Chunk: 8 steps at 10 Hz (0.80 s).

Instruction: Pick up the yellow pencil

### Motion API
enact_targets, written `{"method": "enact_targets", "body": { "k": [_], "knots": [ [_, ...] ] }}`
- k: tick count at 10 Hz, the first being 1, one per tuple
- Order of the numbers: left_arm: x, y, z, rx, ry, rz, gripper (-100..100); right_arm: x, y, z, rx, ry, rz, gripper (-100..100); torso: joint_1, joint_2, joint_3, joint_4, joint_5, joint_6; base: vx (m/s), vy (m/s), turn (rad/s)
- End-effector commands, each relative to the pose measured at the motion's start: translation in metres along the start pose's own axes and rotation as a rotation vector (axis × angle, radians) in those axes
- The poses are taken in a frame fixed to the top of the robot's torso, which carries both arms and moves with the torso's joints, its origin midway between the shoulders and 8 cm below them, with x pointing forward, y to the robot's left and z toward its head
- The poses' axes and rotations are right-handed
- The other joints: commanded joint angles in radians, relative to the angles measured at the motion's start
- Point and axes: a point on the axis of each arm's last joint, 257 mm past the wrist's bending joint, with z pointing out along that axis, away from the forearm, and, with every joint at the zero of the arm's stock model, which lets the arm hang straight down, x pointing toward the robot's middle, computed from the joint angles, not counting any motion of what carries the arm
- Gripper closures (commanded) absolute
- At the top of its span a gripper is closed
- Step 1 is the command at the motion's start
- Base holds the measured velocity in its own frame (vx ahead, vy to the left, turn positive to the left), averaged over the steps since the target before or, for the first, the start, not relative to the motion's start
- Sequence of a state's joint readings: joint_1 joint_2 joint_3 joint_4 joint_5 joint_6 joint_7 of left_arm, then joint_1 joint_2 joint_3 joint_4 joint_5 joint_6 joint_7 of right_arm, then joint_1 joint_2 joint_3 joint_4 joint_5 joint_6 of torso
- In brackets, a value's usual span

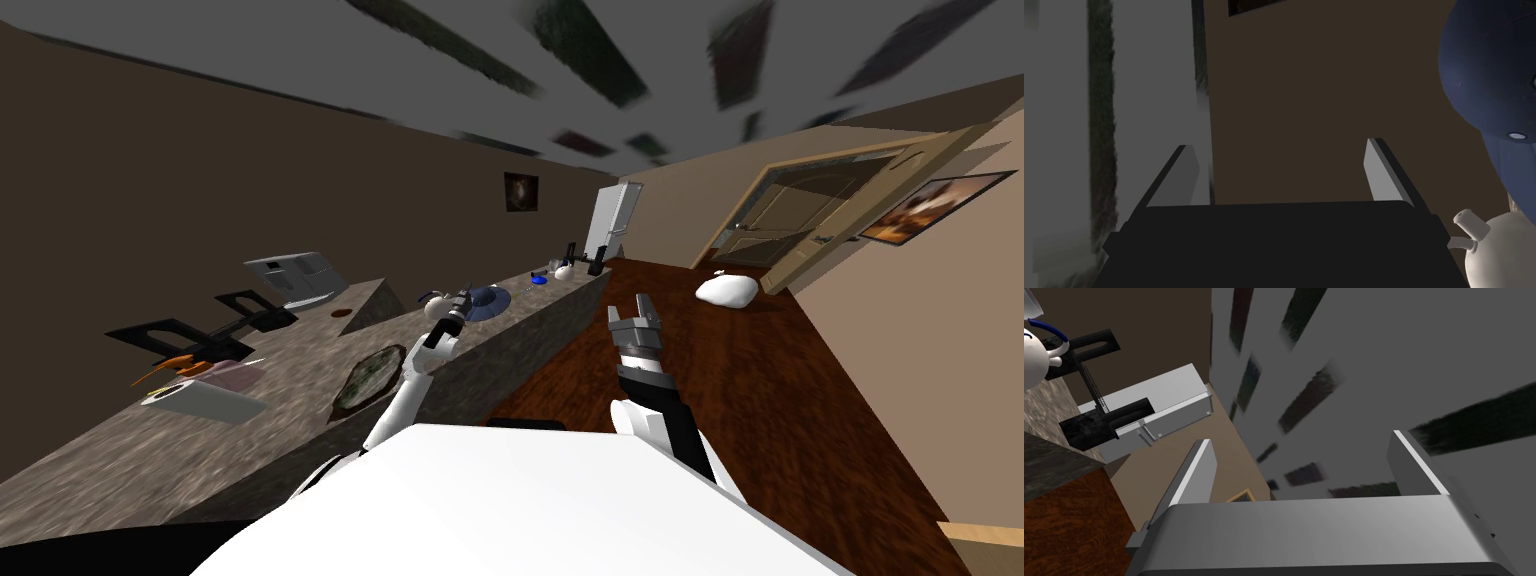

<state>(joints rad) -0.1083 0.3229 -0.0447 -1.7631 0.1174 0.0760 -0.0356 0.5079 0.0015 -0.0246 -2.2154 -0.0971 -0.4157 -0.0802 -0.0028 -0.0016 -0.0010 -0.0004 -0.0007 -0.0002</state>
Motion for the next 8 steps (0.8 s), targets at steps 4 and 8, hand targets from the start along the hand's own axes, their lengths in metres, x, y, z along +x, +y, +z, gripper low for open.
{"method": "enact_targets", "body": {
  "k": [4, 8],
  "knots": [
    [-0.022, 0.036, 0.032, -0.142, -0.012, 0.013, -100, 0.000, 0.000, 0.000, 0.000, 0.000, 0.000, 0, 0.001, 0.001, 0.000, 0.000, 0.000, 0.000, 0.015, -0.038, -0.018],
    [-0.037, 0.069, 0.041, -0.258, -0.026, 0.013, -100, 0.000, 0.000, 0.000, 0.000, 0.000, 0.000, 0, 0.001, 0.001, 0.000, 0.000, 0.000, 0.000, 0.012, -0.025, -0.011]
  ]
}}
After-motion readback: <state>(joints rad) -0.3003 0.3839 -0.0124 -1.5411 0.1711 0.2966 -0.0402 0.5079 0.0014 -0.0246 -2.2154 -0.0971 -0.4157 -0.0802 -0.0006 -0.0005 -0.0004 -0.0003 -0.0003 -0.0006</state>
